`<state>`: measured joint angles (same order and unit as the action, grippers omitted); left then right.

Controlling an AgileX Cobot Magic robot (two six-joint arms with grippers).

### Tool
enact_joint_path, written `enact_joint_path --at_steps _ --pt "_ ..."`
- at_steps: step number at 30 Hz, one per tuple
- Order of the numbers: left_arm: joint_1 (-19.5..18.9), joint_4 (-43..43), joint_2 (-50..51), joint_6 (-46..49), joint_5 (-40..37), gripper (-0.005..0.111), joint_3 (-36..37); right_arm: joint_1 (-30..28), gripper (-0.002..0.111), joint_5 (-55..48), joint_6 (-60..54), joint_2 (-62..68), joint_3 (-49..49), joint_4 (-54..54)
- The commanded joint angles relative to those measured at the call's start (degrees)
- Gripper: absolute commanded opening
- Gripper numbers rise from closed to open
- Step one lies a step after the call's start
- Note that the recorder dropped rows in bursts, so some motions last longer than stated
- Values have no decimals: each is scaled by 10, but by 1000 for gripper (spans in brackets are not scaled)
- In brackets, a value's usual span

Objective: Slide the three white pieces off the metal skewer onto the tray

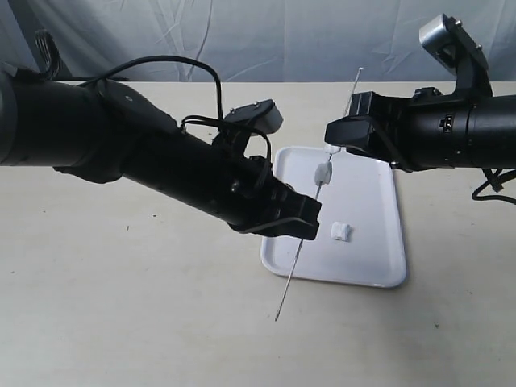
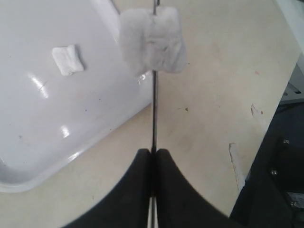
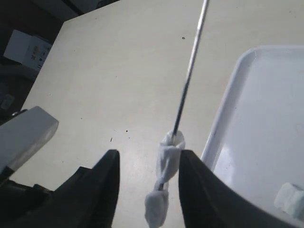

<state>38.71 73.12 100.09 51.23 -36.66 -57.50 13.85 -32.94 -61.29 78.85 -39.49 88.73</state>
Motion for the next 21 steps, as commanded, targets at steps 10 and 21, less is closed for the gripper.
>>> enact_joint_path --at_steps 10,21 --pt "3 1 5 3 -6 0 -4 -1 27 21 -4 0 -3 1" --pt "3 4 5 2 -24 0 -15 -1 34 37 -4 0 -3 1"
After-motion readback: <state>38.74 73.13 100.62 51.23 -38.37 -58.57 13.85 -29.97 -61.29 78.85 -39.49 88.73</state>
